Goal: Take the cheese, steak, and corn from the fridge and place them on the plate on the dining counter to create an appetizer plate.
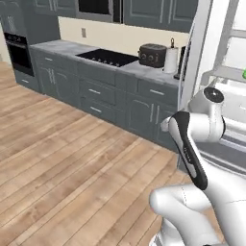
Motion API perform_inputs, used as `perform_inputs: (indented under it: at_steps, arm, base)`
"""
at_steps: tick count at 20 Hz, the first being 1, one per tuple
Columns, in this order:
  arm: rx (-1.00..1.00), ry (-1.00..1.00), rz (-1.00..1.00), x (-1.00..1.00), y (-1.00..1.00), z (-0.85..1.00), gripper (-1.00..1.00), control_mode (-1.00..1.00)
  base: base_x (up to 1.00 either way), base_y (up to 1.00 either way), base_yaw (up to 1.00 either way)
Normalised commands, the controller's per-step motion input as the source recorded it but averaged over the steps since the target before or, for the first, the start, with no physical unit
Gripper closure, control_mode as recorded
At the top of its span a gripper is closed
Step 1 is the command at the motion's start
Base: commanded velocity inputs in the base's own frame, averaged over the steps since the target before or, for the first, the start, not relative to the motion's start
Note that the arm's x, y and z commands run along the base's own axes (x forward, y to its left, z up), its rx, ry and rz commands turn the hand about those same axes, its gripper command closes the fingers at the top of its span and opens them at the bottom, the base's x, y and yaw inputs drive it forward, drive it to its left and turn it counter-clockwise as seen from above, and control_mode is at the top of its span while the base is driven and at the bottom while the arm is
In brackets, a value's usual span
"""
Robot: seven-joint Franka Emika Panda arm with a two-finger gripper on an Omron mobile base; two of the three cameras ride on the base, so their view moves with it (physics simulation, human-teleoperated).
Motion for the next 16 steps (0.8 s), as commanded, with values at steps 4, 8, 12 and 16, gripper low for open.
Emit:
perform_inputs:
  at_steps: [4, 8, 12, 16]
  arm:
    - [0.0, 0.0, 0.0, 0.0, 0.0, 0.0, 1.0, 1.0]
    - [0.0, 0.0, 0.0, 0.0, 0.0, 0.0, 1.0, 1.0]
    - [0.0, 0.0, 0.0, 0.0, 0.0, 0.0, 1.0, 1.0]
    - [0.0, 0.0, 0.0, 0.0, 0.0, 0.0, 1.0, 1.0]
  base:
    - [-0.66, -0.01, 0.61]
    - [-0.33, 0.0, 0.54]
    - [-0.3, 0.02, 0.5]
    - [0.11, 0.65, 0.35]
